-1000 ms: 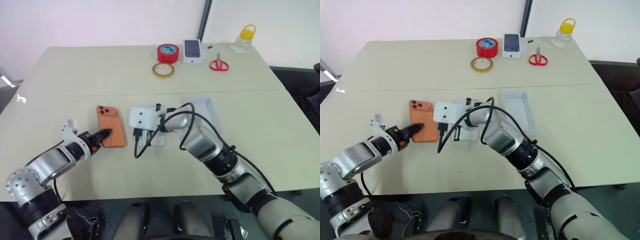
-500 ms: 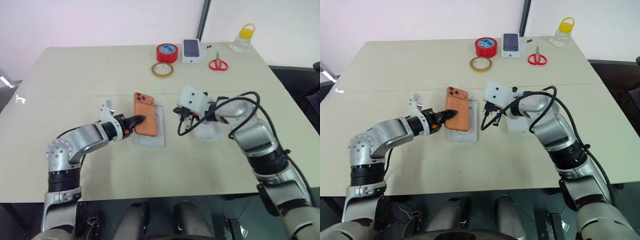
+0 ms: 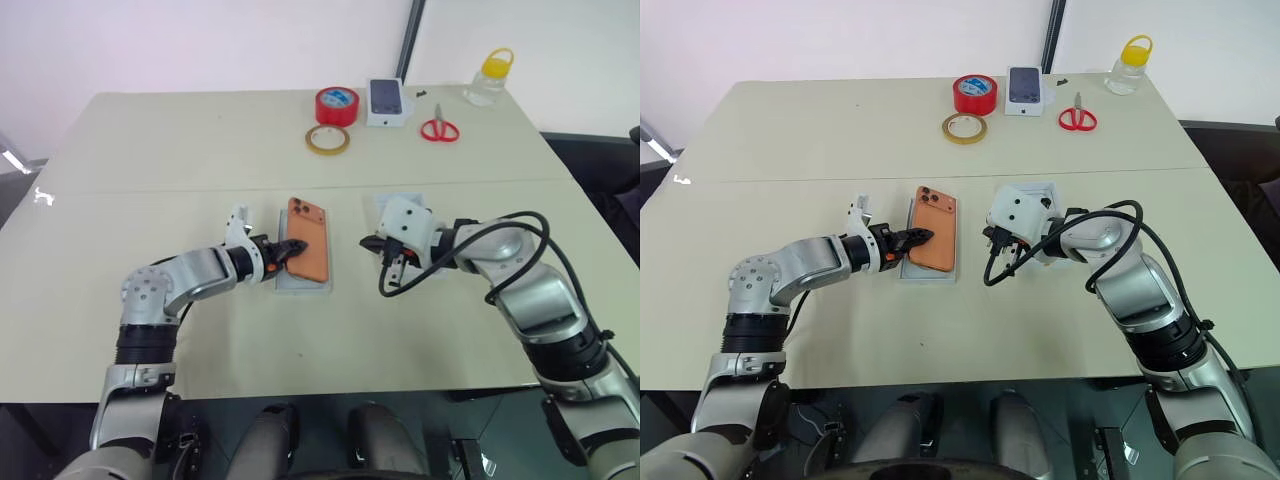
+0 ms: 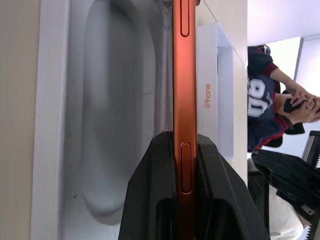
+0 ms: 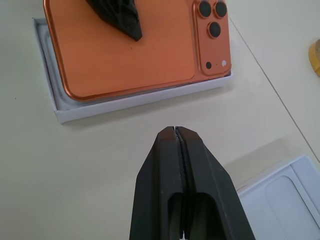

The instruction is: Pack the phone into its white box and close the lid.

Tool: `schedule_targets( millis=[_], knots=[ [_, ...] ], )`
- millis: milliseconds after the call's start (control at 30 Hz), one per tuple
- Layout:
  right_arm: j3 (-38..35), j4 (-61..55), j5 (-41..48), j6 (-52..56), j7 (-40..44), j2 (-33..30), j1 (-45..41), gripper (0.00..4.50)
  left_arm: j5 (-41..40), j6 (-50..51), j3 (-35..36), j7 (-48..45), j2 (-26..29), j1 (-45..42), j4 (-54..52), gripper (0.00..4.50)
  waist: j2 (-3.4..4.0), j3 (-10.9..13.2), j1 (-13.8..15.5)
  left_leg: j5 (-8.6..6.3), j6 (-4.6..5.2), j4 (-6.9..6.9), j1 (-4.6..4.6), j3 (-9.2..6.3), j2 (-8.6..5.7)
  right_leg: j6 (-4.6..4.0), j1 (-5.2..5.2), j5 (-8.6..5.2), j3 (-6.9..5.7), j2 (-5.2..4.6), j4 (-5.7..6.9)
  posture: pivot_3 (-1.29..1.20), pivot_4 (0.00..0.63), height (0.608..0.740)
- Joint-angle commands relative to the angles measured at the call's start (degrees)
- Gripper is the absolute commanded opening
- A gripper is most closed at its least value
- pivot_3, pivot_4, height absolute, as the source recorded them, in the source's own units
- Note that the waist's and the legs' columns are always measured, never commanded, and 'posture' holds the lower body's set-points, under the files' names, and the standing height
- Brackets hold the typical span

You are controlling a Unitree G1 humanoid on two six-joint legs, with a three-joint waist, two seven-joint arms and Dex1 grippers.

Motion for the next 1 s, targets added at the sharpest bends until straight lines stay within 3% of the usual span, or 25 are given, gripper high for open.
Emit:
schedule_targets(
  millis=[33, 367, 667, 1000],
  knots=[
    [-1.27, -1.60, 1.09, -0.32, -0.83, -0.48, -1.07, 0.00, 0.45, 1.11, 0.06, -1.76, 0.57, -1.54, -1.23, 0.02, 0.00, 0.00, 0.08, 0.00, 0.00, 0.00, 0.00, 0.00, 0.00, 0.00, 0.01, 0.00, 0.00, 0.00, 0.00, 0.00, 0.150, 0.740],
    [-0.21, -0.35, 1.13, -1.51, -1.36, -0.74, -1.53, 0.00, 1.39, 1.85, 0.81, -2.14, 0.76, -0.78, -1.80, 0.02, 0.00, 0.00, 0.05, 0.00, 0.00, 0.00, 0.00, 0.00, 0.00, 0.00, 0.01, 0.00, 0.00, -0.01, -0.01, 0.00, 0.150, 0.740],
    [0.35, 0.21, 0.95, -2.10, -1.67, -0.86, -1.83, 0.00, 1.30, 2.52, 1.22, -3.02, 1.90, -0.73, -2.69, 4.29, 0.00, 0.00, -0.05, 0.00, 0.00, 0.01, 0.00, 0.00, 0.00, 0.00, 0.01, 0.00, 0.00, 0.00, -0.01, 0.00, 0.150, 0.740],
    [0.36, 0.64, 0.98, -2.61, -1.69, -0.88, -1.95, 0.00, -1.22, 4.56, 0.61, -3.36, 10.28, -1.24, -8.46, 4.43, 0.00, 0.00, 0.05, 0.00, 0.00, 0.01, 0.01, -0.01, 0.00, 0.00, 0.02, 0.00, 0.00, -0.01, 0.00, 0.00, 0.150, 0.740]
  ],
)
